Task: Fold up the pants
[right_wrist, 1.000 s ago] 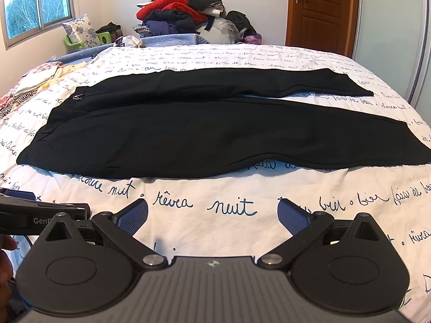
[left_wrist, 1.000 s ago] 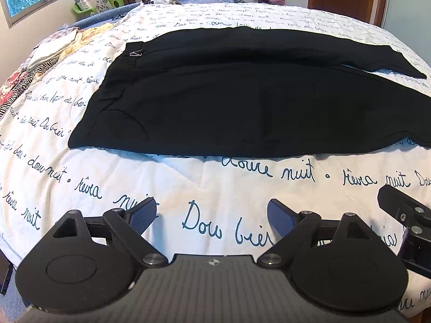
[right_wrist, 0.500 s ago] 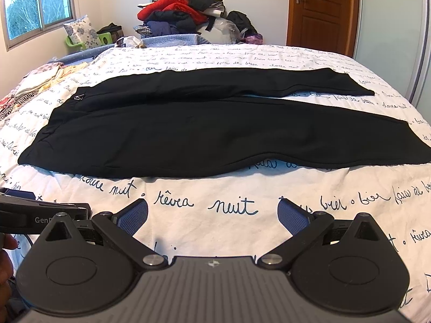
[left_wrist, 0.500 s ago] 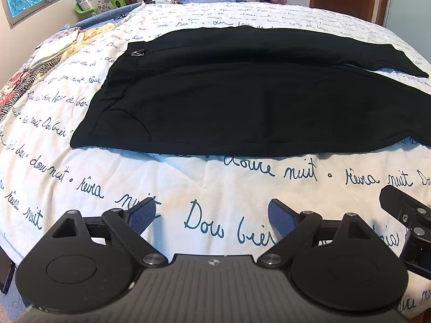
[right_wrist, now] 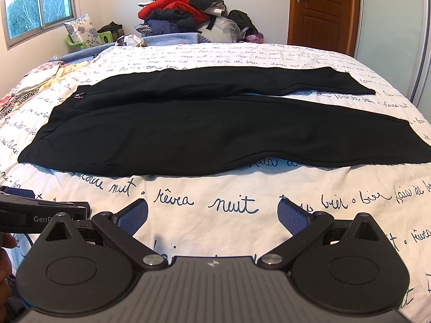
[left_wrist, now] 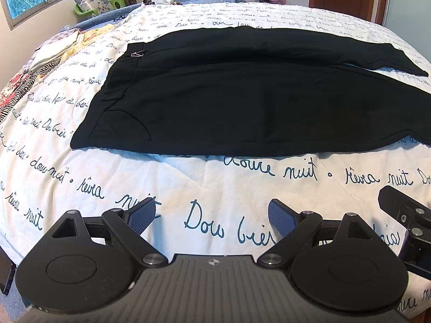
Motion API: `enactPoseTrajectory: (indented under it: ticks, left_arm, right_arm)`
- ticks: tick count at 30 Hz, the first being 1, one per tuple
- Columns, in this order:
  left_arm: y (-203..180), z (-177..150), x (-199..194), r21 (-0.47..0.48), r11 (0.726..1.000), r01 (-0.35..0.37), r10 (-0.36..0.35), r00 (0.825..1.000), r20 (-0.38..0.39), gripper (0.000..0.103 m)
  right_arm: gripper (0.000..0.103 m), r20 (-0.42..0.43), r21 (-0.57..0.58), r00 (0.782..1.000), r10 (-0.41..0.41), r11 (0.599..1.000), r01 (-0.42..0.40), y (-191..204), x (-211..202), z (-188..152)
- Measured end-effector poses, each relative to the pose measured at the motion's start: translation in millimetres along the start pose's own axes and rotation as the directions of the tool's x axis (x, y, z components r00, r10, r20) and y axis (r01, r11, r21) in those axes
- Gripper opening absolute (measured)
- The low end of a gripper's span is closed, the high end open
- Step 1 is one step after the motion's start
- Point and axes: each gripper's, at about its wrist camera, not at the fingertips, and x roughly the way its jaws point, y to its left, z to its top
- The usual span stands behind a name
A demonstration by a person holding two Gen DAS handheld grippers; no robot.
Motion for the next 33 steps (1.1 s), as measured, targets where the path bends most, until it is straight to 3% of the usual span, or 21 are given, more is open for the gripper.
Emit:
enactPoseTrajectory:
  ticks: [25, 28, 33]
  left_arm:
    - [1, 0, 0, 0.009, 1.000, -0.011, 0.011, 1.000, 0.014, 0.091]
    - [3, 3, 1, 0.011, 1.000, -0.021, 0.020, 0.999, 0.031, 0.091]
    - [13, 16, 4, 0.000, 0.998, -0.057, 0.057, 0.995, 0.078, 0.091]
  right_arm:
    - [0.103, -0.008, -0.015, 1.000, 0.019, 1.000, -0.020, 1, 4, 3]
    - [0.103, 0.010, -0.054, 0.999, 0.051, 0.997, -0.050, 0, 5, 11]
    - [0.103, 0.122, -0.211, 0.980, 0.156, 0.969, -0.128, -1, 5, 43]
